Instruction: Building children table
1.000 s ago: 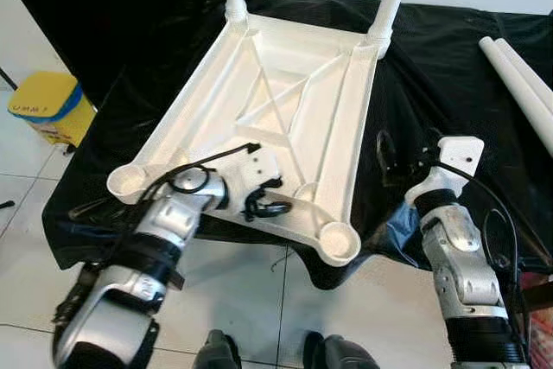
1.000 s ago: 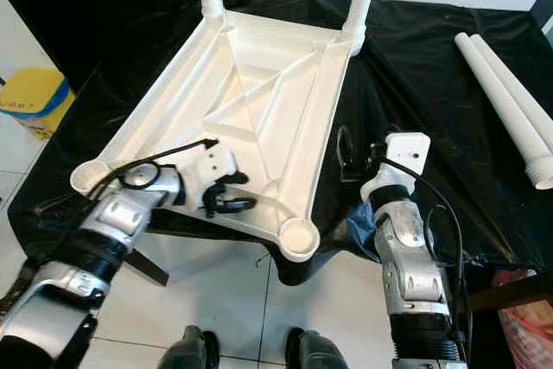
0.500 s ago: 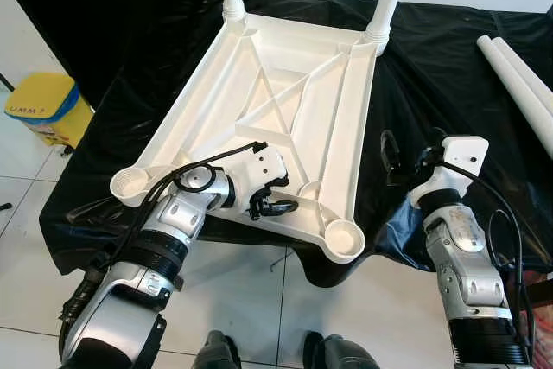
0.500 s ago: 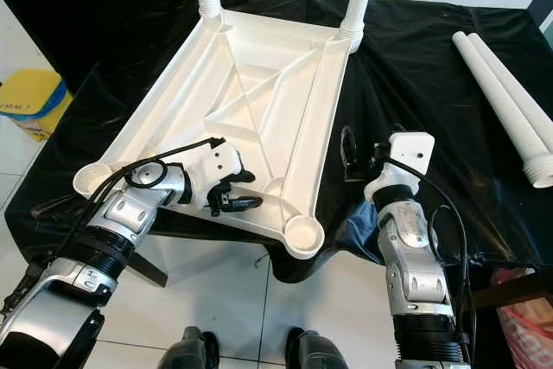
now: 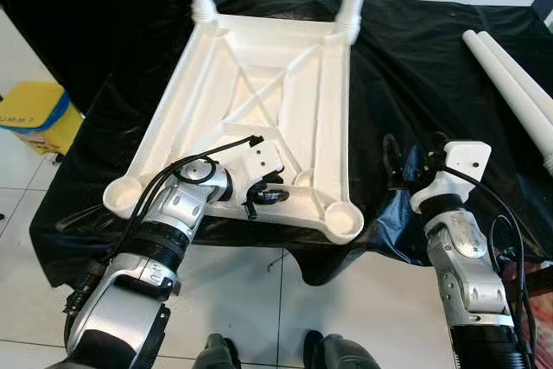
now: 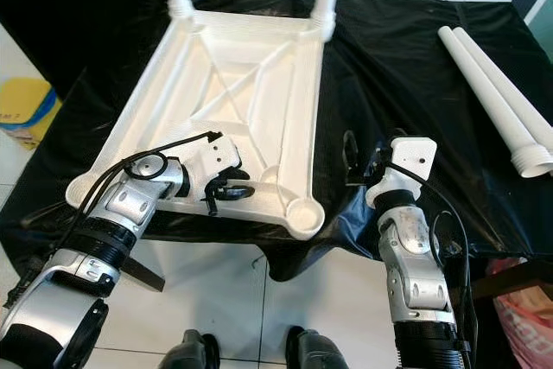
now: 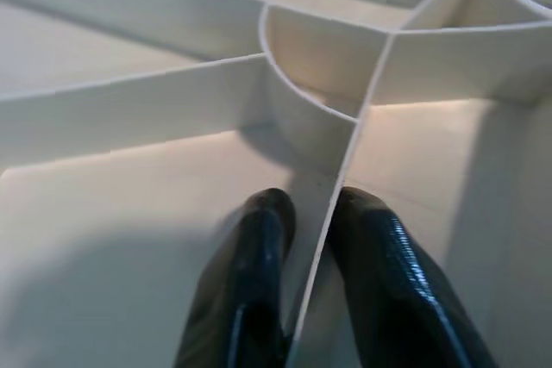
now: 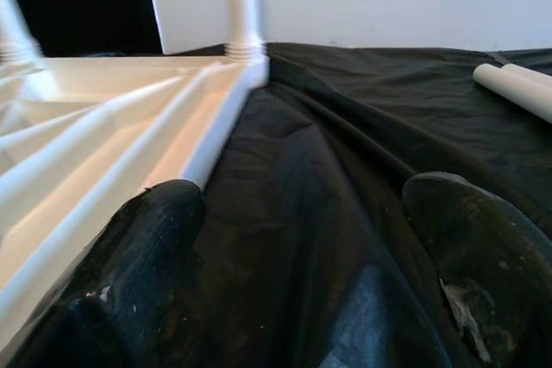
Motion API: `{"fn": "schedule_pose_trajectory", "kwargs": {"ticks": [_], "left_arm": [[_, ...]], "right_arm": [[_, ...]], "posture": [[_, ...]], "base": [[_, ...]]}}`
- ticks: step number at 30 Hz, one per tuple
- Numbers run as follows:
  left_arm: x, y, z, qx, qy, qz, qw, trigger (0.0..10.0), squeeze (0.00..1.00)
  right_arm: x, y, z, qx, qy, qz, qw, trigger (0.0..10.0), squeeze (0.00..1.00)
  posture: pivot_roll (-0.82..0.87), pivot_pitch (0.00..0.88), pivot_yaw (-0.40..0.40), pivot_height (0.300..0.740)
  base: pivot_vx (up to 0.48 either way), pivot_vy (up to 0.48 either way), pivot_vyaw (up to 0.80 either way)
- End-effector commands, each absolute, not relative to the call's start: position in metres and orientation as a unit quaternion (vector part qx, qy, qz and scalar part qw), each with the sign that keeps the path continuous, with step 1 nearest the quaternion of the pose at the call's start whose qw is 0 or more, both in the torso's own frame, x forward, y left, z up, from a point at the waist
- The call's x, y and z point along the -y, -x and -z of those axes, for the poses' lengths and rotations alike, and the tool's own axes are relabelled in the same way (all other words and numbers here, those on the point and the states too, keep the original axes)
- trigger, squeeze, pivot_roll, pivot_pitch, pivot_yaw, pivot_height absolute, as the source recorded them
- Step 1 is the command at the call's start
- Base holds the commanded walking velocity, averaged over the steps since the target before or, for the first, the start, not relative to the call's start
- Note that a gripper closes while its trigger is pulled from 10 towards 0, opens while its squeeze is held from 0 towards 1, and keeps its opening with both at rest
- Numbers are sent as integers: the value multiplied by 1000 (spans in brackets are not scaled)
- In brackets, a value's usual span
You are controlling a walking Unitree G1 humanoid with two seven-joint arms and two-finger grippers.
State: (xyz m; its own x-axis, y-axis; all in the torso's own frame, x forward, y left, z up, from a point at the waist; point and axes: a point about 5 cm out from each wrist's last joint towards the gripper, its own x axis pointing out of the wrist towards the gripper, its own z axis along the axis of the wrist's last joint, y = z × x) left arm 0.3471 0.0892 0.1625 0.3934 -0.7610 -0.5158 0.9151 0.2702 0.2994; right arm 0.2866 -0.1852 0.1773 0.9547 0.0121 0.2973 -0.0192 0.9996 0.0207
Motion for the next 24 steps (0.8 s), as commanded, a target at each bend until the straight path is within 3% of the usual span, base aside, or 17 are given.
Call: {"fn": "schedule_pose_trajectory", "kwargs": {"ticks": [1, 3, 4, 5, 6, 7, 8, 9, 11, 12, 14, 15, 18, 19, 24], "left_arm": [[-113, -363, -159, -113, -283, 339, 890, 0, 0], [-111, -362, -160, -112, -281, 338, 891, 0, 0], [-110, -361, -159, -111, -277, 338, 893, 1137, 0], [-110, -361, -159, -111, -277, 338, 893, 1137, 0], [-110, -361, -157, -113, -274, 336, 894, 1804, 0], [-109, -360, -155, -114, -278, 336, 892, 0, 0], [-109, -360, -155, -114, -278, 336, 892, 0, 0], [-105, -357, -153, -103, -285, 347, 887, 10000, 0], [-105, -357, -153, -103, -285, 347, 887, 10000, 0], [-100, -352, -153, -87, -277, 364, 885, 10000, 259], [-99, -351, -154, -84, -268, 370, 886, 10000, 259], [-99, -350, -156, -77, -262, 374, 886, 10000, 1000], [-98, -349, -158, -68, -256, 377, 887, 10000, 1000], [-96, -347, -162, -63, -233, 391, 888, 10000, 0], [-93, -345, -185, -4, -164, 407, 898, 10000, 0]], "right_arm": [[186, -288, -175, 144, -15, -2, 989, 10000, 0], [186, -288, -175, 145, -15, -2, 989, 10000, 0], [186, -289, -175, 145, -16, -1, 989, 10000, 0], [186, -289, -175, 145, -16, -1, 989, 10000, 0], [185, -289, -175, 145, -17, 0, 989, 10000, 0], [185, -290, -175, 145, -17, 0, 989, 10000, 0], [185, -290, -175, 145, -17, 0, 989, 10000, 0], [183, -291, -175, 144, -18, 1, 989, 10000, 0], [183, -291, -175, 144, -18, 1, 989, 10000, 0], [182, -292, -174, 144, -18, 1, 989, 10000, 0], [181, -292, -174, 144, -19, 0, 989, 10000, 0], [181, -292, -174, 144, -19, 0, 989, 10000, 0], [181, -293, -174, 144, -18, 0, 989, 10000, 0], [182, -293, -173, 143, -16, 2, 990, 10000, 0], [186, -297, -173, 139, -5, 21, 990, 10000, 0]], "posture": [[-33, 169, -2, 740], [-33, 169, -2, 740], [-31, 166, -7, 740], [-31, 166, -7, 740], [-31, 166, -7, 740], [-31, 165, -7, 740], [-31, 165, -7, 740], [-26, 159, -14, 740], [-26, 159, -14, 740], [-25, 157, -16, 740], [-25, 157, -16, 740], [-25, 157, -16, 740], [-22, 153, -22, 740], [-19, 149, -25, 740], [-16, 144, -28, 740]], "base": [[0, 0, 0], [0, 0, 0], [0, 0, 0], [0, 0, 0], [0, 0, 0], [0, 0, 0], [0, 0, 0], [0, 0, 0], [0, 0, 0], [0, 0, 0], [0, 0, 0], [0, 0, 0], [0, 0, 0], [0, 0, 0], [0, 0, 0]]}}
